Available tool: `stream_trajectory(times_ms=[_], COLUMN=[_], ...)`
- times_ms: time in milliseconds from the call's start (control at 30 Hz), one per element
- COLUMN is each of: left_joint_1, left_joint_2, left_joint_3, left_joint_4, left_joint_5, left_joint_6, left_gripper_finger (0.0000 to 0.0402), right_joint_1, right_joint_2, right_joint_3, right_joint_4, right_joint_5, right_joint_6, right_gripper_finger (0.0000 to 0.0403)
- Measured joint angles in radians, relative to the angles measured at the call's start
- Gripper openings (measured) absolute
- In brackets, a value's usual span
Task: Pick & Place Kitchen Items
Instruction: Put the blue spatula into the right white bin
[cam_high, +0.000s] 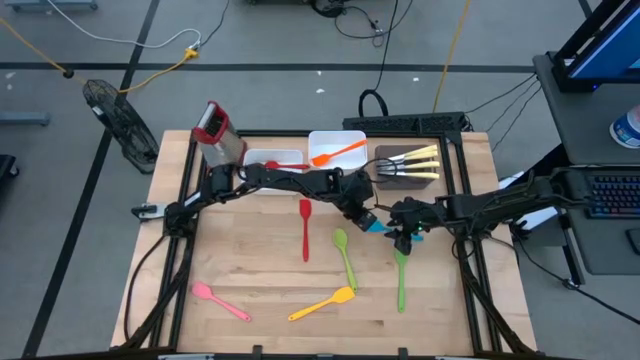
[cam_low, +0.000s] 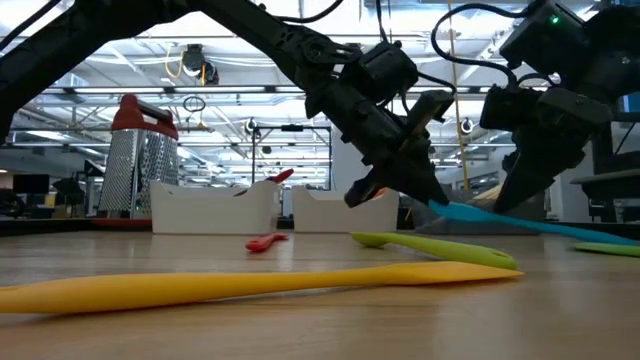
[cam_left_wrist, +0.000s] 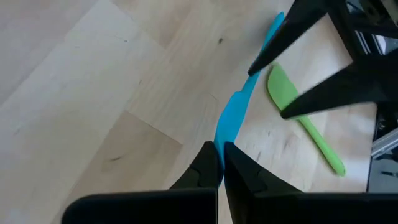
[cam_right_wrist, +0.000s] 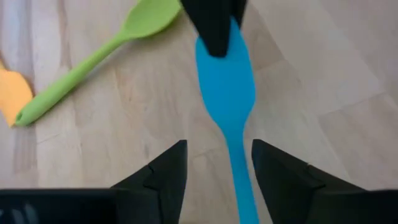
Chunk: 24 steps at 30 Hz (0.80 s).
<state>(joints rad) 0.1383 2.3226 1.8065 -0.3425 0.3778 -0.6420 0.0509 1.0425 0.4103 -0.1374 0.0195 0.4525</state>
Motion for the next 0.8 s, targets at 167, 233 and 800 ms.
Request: stream_trajectory(times_ms=[167,233,800], left_joint_1=[0.001,0.001,-0.004], left_joint_2=[0.000,0.000,-0.001], left_joint_3=[0.000,0.000,0.016], left_joint_4=[0.000,0.003,0.000], left_joint_5=[-0.001,-0.001,0.012], left_joint_6=[-0.007,-0.008,-0.037], left_gripper_finger=[0.0000,0.0000,0.0000], right_joint_1=[0.000,0.000,0.000], right_joint_2=[0.021,0.039,0.160], right_joint_3=[0.001,0.001,0.002], right_joint_4=[-0.008,-0.003,0.093], right_joint_5=[-0.021,-0.020,0.005], right_joint_6=[0.004,0.005,0.015], right_gripper_finger=[0.0194,0.0196,0.0110])
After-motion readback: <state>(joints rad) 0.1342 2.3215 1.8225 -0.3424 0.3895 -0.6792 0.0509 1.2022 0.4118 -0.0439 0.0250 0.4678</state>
